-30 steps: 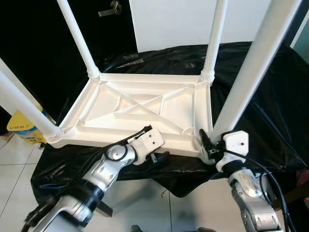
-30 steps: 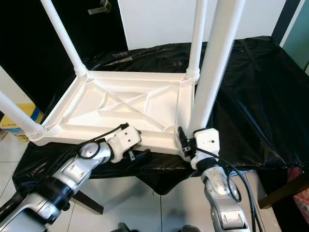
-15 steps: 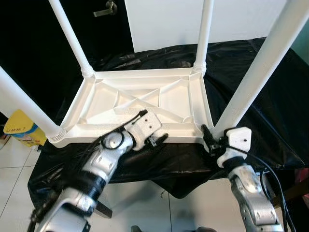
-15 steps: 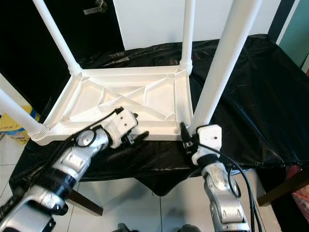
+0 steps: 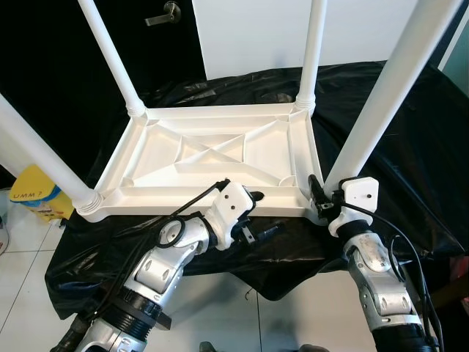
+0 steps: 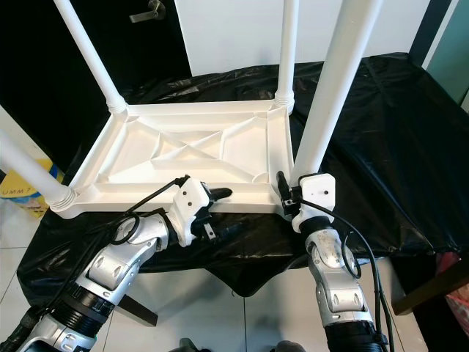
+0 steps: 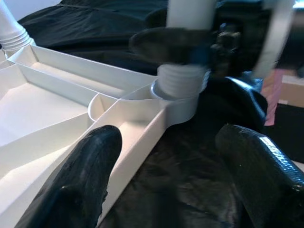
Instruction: Building children table
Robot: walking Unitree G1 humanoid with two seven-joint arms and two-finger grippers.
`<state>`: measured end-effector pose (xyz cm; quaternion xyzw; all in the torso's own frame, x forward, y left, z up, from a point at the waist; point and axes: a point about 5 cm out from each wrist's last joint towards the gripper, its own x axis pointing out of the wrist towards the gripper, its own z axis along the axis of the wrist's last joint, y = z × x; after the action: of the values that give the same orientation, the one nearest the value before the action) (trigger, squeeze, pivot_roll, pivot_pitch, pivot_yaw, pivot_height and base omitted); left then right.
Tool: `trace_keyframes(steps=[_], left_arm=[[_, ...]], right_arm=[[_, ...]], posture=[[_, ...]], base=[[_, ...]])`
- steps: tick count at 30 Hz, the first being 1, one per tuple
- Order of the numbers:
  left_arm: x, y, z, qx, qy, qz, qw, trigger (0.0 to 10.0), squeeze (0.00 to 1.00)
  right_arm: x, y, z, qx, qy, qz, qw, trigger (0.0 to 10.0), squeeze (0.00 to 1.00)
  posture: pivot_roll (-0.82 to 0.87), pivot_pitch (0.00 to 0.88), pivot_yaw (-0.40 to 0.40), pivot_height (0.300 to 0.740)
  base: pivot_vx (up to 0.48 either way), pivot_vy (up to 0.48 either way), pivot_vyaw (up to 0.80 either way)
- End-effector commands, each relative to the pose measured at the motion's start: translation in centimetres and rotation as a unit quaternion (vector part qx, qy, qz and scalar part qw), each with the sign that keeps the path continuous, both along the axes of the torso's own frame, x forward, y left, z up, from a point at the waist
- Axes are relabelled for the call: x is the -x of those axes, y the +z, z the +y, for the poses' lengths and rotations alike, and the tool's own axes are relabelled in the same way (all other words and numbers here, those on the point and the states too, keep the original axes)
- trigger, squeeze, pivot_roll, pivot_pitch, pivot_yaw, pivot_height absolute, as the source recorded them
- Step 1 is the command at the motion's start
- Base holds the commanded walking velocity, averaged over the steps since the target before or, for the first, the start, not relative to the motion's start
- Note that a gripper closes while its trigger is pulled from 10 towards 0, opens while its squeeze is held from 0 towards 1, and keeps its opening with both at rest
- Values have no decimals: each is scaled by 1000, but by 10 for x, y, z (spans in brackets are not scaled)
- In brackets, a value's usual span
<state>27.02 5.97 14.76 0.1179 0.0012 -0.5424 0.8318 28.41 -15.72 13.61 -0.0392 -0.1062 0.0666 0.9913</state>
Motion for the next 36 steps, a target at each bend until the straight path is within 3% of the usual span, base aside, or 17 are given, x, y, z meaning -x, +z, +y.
trace_keyframes(steps=[1, 16, 36], left_arm=[[6, 0, 1, 1, -17, 14, 1000, 10000, 0], [14, 5, 2, 18, 2, 50, 999, 10000, 0], [16, 12, 5, 19, 5, 61, 998, 10000, 0]], right_arm=[[-4, -3, 1, -3, -4, 1, 1000, 10000, 0], [-18, -19, 2, 4, -22, 51, 998, 10000, 0], [-3, -30, 4, 82, 17, 37, 996, 10000, 0]], posture=[[-140, 32, 71, 740], [-121, 44, 66, 740], [-125, 36, 76, 740]], base=[[0, 0, 0], [0, 0, 0], [0, 0, 0]])
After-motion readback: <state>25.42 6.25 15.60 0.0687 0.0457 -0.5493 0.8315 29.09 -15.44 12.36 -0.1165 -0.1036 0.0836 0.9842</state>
